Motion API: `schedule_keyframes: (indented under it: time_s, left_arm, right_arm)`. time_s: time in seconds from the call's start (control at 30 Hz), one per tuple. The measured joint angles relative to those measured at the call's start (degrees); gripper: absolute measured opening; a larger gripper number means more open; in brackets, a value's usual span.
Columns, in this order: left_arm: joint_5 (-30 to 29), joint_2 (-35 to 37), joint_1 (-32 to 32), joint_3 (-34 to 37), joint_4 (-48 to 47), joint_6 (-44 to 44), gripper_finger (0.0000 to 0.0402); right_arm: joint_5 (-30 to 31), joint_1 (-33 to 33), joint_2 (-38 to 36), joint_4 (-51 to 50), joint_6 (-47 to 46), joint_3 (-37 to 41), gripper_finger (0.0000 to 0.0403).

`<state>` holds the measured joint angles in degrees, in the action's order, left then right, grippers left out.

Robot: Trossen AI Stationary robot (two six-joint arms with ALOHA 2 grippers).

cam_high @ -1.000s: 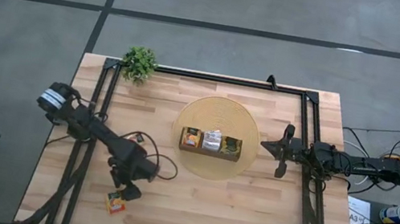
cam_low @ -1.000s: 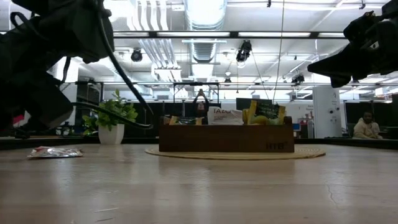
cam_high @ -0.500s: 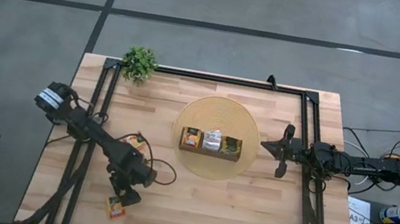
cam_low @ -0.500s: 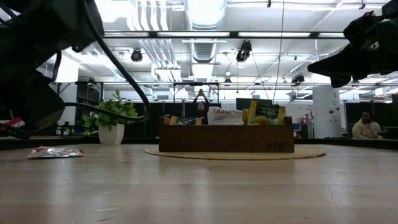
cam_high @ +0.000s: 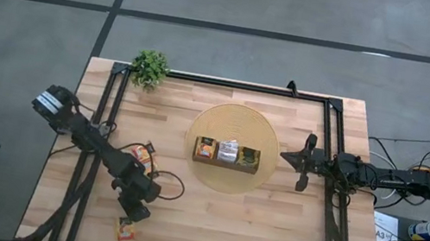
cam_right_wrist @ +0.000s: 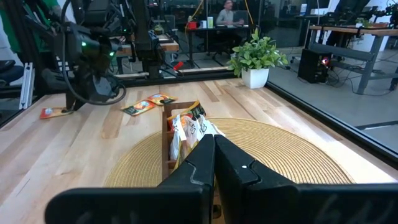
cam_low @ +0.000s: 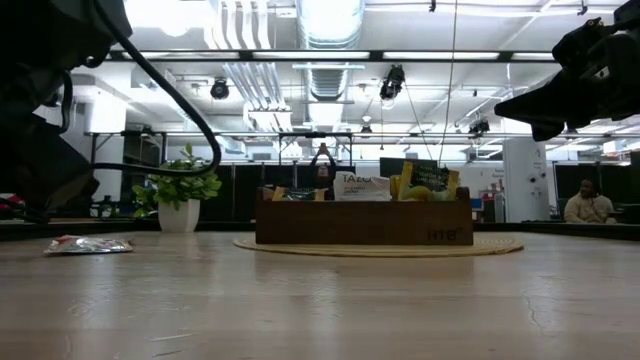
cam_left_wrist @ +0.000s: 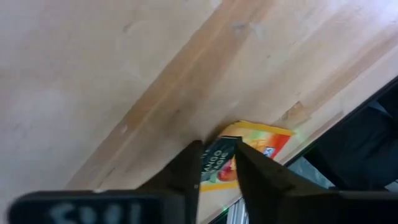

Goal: Pick & Place Tea
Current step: Put the orange tea bag into the left section of the wooden organizer

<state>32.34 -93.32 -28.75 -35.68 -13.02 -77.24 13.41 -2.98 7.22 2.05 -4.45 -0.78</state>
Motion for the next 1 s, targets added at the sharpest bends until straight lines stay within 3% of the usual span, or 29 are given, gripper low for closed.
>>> schedule_keyframes:
  time_s: [0.27, 0.67, 1.0]
  left_arm:
    - [-0.86, -0.04, -0.33, 0.24, -0.21, 0.47, 0.0006]
    - [-1.48, 5.21, -0.06, 0.08, -2.87, 0.41, 0.0000]
    - [-3.80, 9.08, 0.02, 0.30, -5.39, -9.13, 0.0000]
  right_arm:
    - [0.00, 0.00, 0.00, 0.02, 0.00, 0.00, 0.0009]
    - [0.00, 0.00, 0.00, 0.00, 0.00, 0.00, 0.0009]
    - [0.00, 0.00, 0.02, 0.00, 0.00, 0.00, 0.0009]
